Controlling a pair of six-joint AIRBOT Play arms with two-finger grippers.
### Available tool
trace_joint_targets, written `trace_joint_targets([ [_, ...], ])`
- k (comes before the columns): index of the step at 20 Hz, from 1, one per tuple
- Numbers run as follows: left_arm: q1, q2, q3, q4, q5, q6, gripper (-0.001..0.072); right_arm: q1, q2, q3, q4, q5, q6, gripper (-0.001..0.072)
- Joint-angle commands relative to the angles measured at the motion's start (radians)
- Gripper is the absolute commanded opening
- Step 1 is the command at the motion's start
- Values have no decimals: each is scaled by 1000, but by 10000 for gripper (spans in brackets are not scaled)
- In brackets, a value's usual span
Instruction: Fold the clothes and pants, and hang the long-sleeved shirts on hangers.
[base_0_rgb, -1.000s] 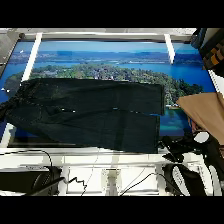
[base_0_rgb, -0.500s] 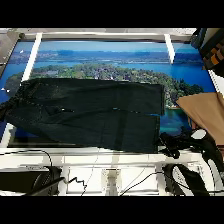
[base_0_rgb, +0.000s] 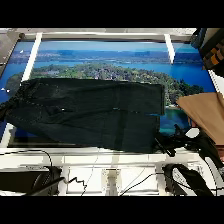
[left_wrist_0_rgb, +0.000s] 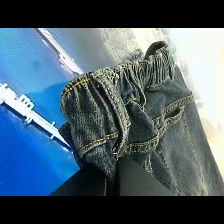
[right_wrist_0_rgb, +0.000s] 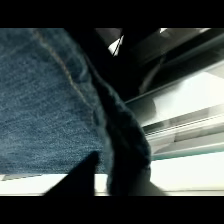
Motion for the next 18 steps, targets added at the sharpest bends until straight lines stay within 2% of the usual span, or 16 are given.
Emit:
trace_joint_targets([
  [1, 0, -1, 0, 0, 0, 0, 40, 21, -4, 19, 9, 53, -3, 26],
  [6, 0, 19, 0, 0, -75, 5, 38, 21, -4, 198, 39, 151, -22, 26],
  [10, 0, 142, 1, 0, -27, 3, 37, 21, -4, 402, 88, 102, -37, 26],
  [11, -1, 181, 1, 0, 21, -16, 37, 21, -4, 440, 84, 59, -31, 26],
  [12, -6, 221, 1, 0, 82, -70, 36, 21, -4, 469, 84, -7, 1, 26],
  [16, -103, 340, 1, -24, 274, -246, 37, 21, -9, 492, 108, -351, 220, 25],
  [18, -201, 356, 8, -90, 377, -270, 37, 21, -36, 493, 113, -481, 292, 25],
])
